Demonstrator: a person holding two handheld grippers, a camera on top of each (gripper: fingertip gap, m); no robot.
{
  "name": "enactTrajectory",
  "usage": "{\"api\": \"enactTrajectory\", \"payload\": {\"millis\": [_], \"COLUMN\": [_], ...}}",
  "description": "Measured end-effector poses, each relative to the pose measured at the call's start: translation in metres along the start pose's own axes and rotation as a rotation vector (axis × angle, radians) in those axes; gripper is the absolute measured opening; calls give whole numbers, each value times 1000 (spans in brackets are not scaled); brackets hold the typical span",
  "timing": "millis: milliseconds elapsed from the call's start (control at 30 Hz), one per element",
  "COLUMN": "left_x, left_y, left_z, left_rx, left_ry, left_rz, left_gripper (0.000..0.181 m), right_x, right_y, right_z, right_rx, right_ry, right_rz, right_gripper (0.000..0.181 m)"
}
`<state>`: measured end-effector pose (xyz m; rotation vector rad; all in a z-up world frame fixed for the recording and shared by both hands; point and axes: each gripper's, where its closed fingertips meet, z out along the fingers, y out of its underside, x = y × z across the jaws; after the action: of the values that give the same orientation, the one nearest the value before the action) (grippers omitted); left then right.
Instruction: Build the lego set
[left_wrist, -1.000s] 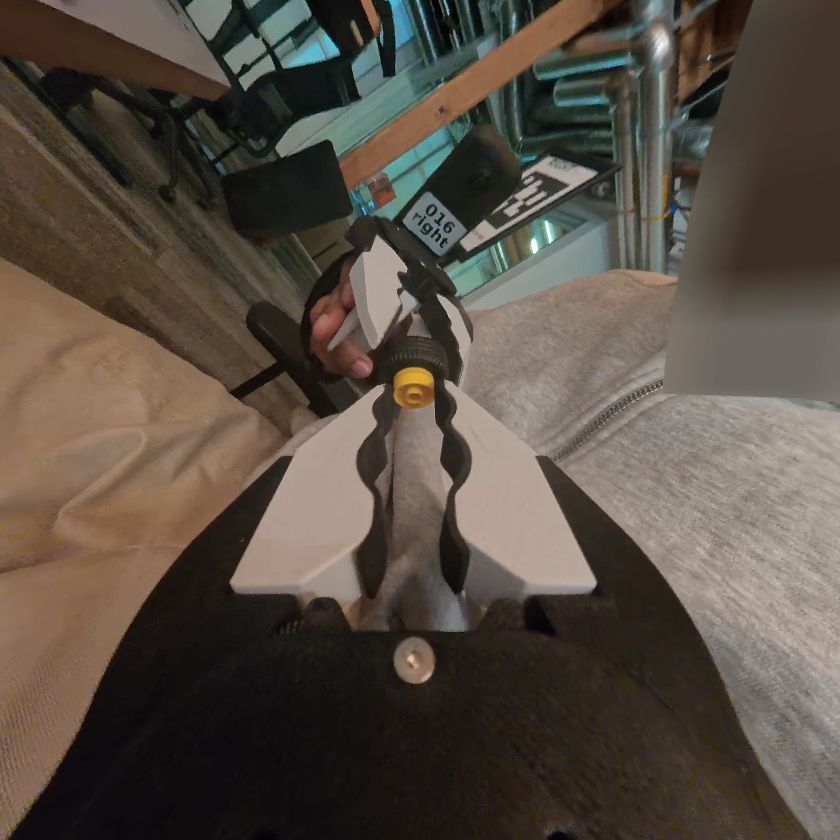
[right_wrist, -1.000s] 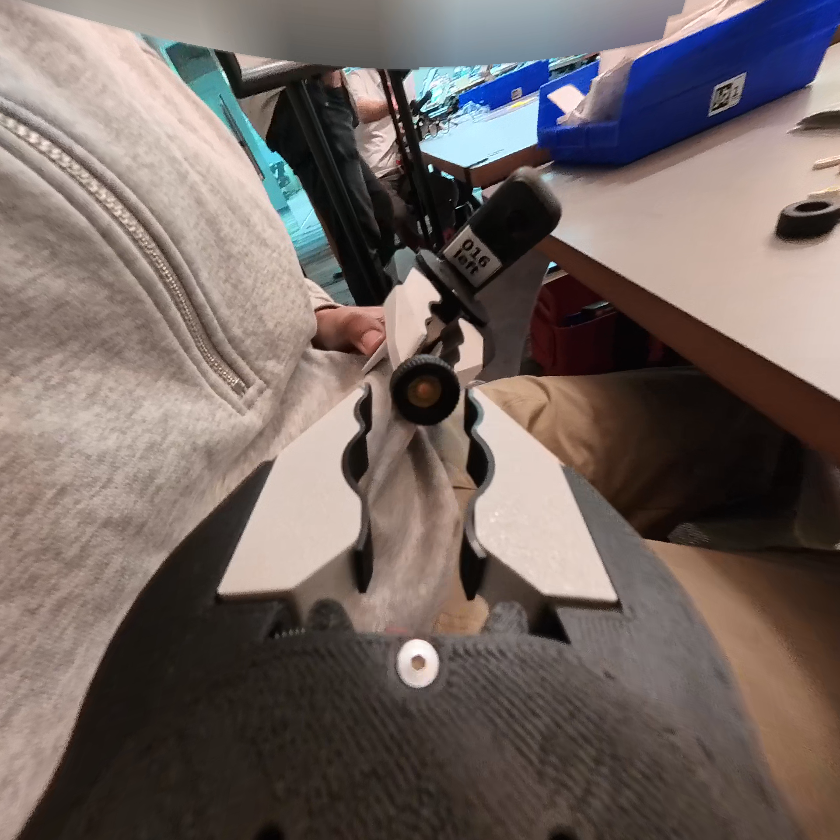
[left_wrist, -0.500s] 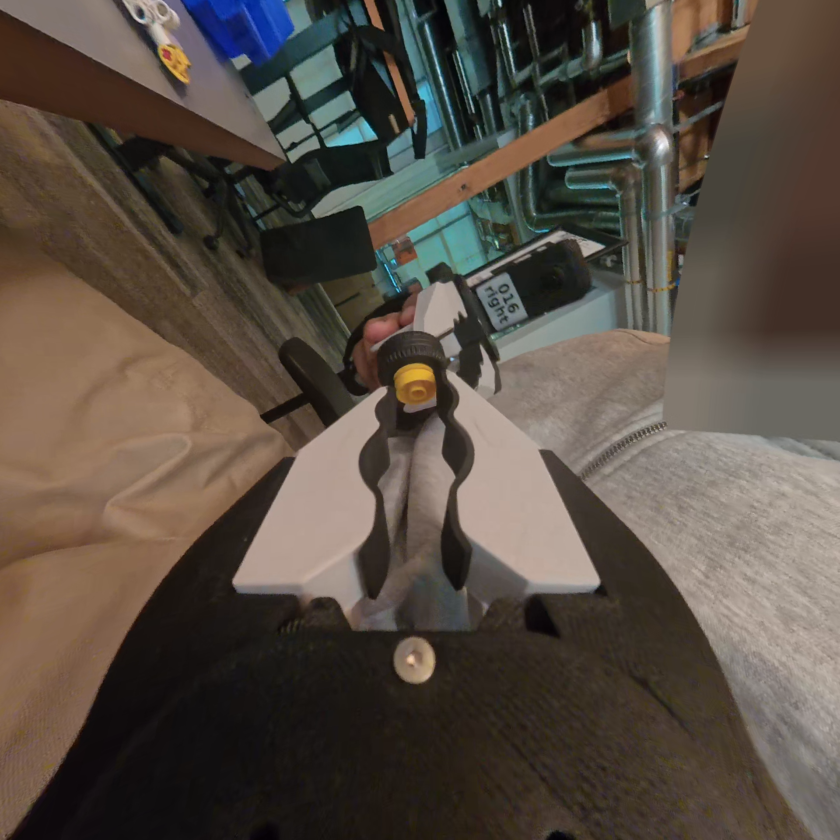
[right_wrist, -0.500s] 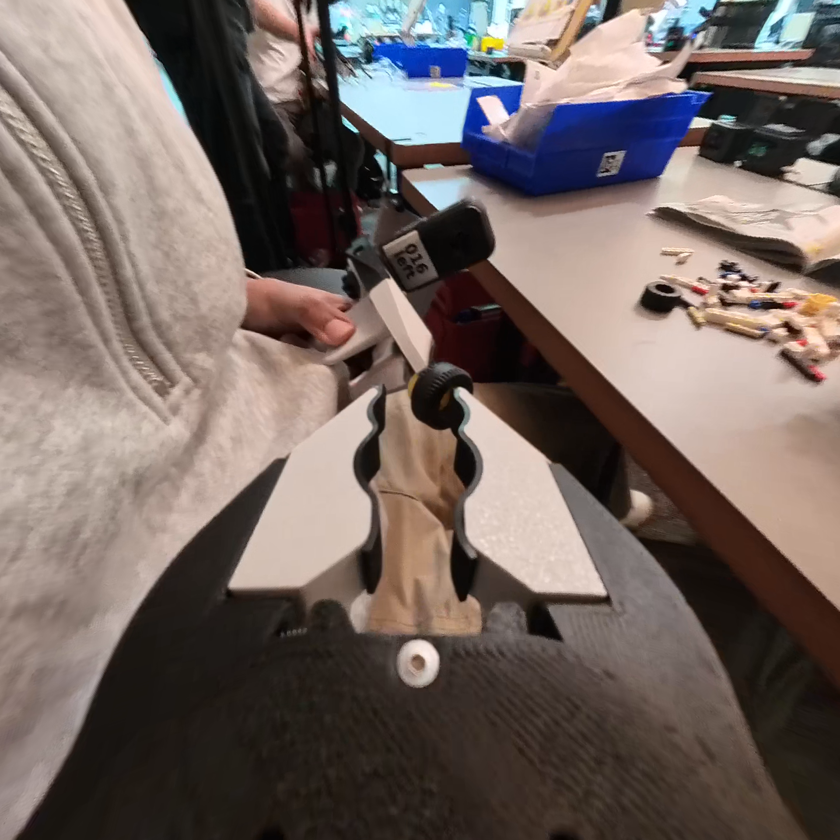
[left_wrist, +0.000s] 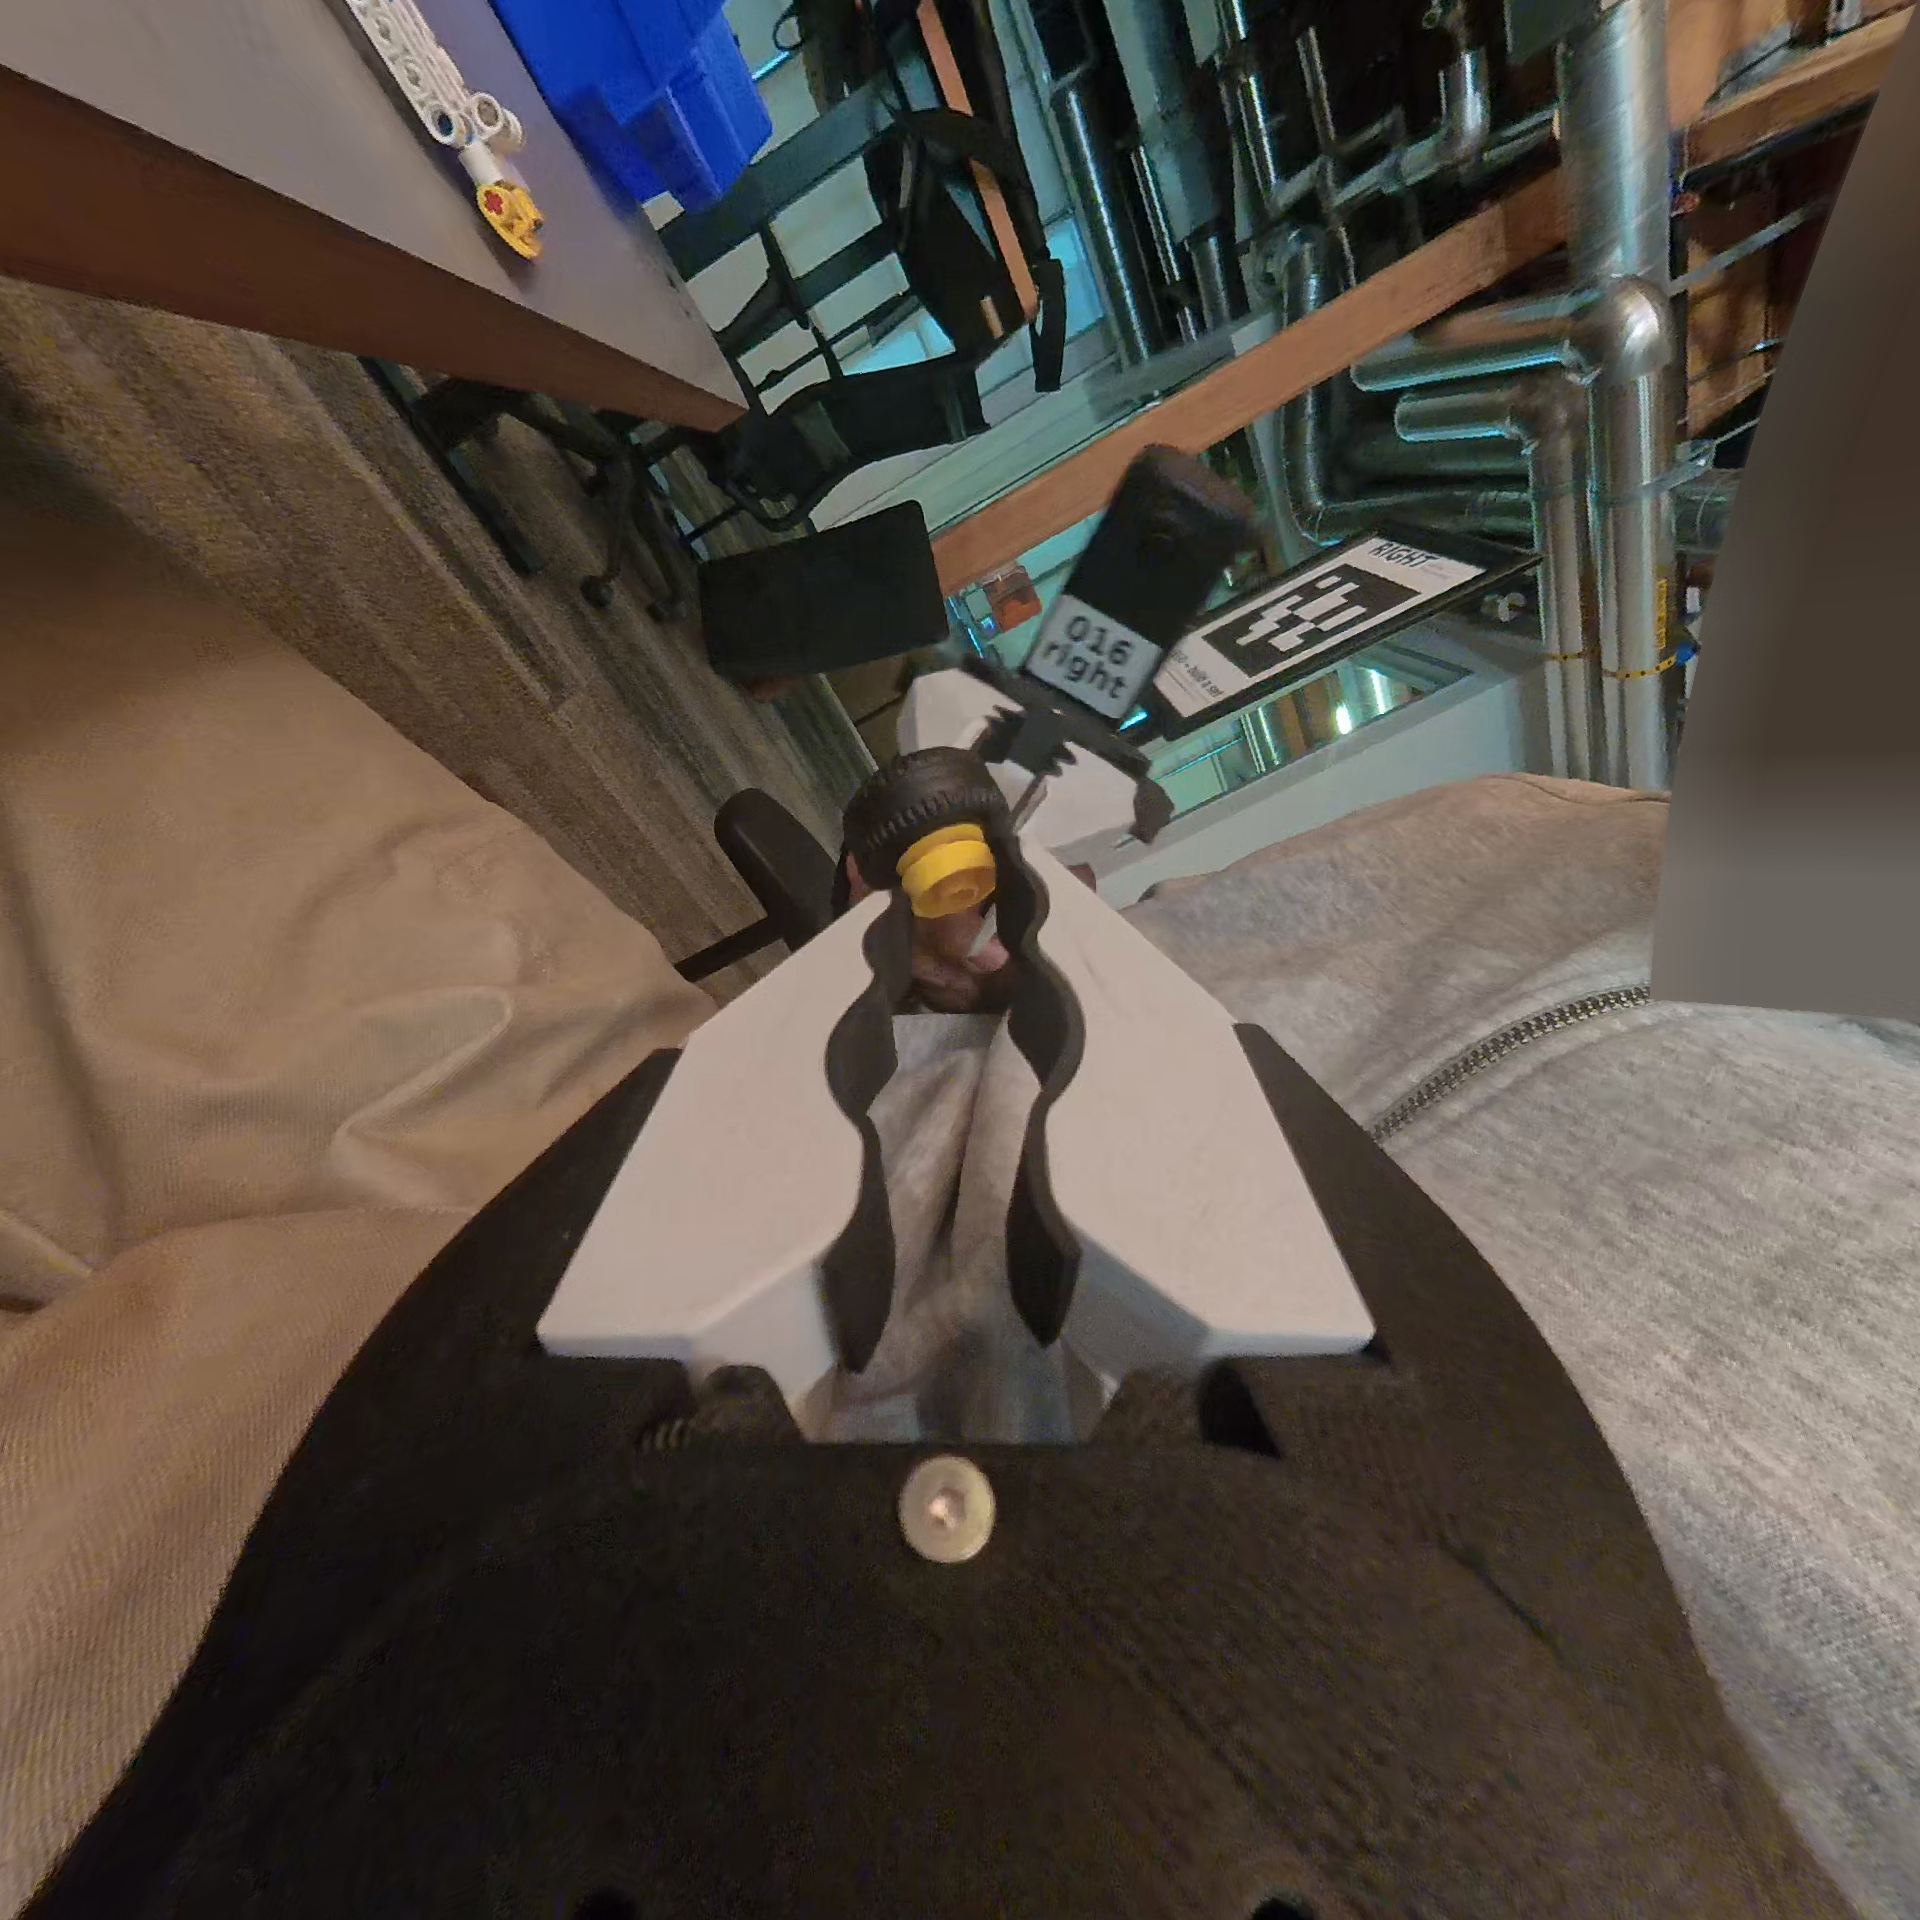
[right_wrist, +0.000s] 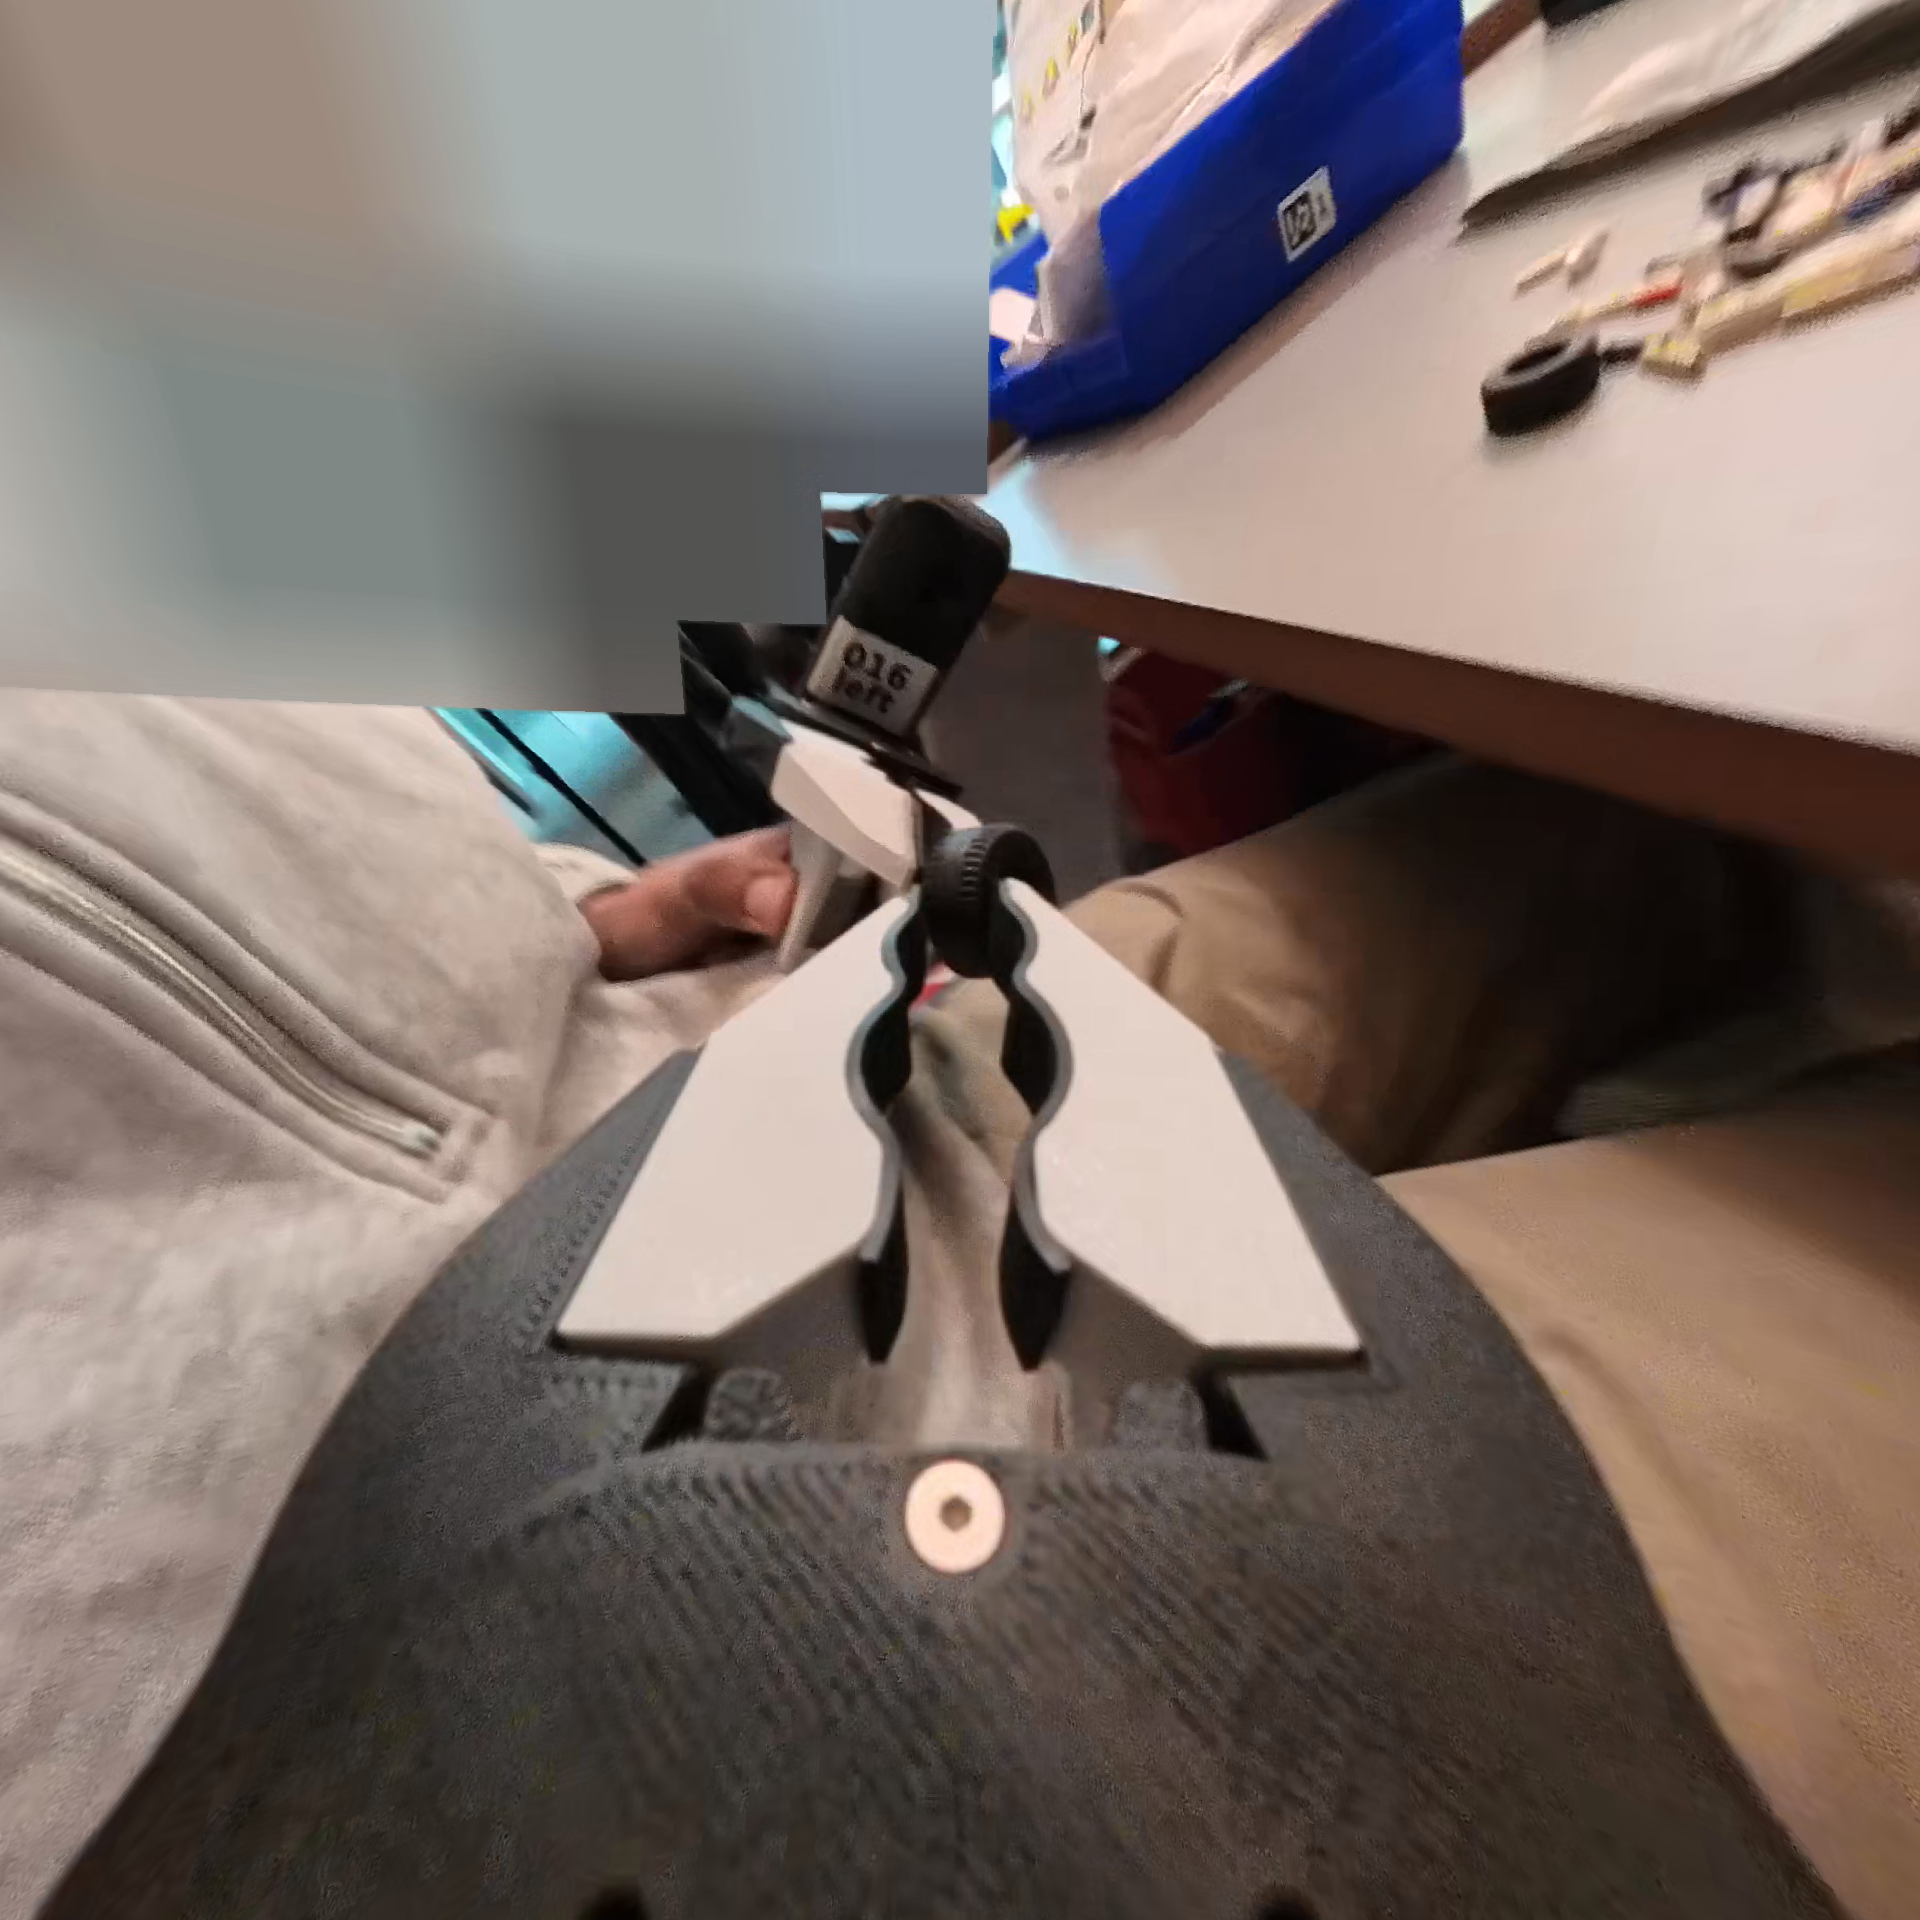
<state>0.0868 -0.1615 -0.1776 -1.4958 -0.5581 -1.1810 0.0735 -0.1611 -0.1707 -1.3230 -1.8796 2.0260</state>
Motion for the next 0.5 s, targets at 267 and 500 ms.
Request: {"api": "enactTrajectory", "payload": {"millis": [267, 500], "left_x": [7, 6], "left_y": [-6, -8], "left_z": [-4, -5], "left_rx": [43, 42], "left_ry": [117, 184], "left_rz": [-53, -121], "left_gripper": [16, 17], "right_x": [-6, -8], "right_y": [-10, -10], "right_z": [-2, 0], "right_rx": [202, 177], "right_ry": [-288, -309], "right_rz": [533, 525], "right_gripper": [2, 1]}}
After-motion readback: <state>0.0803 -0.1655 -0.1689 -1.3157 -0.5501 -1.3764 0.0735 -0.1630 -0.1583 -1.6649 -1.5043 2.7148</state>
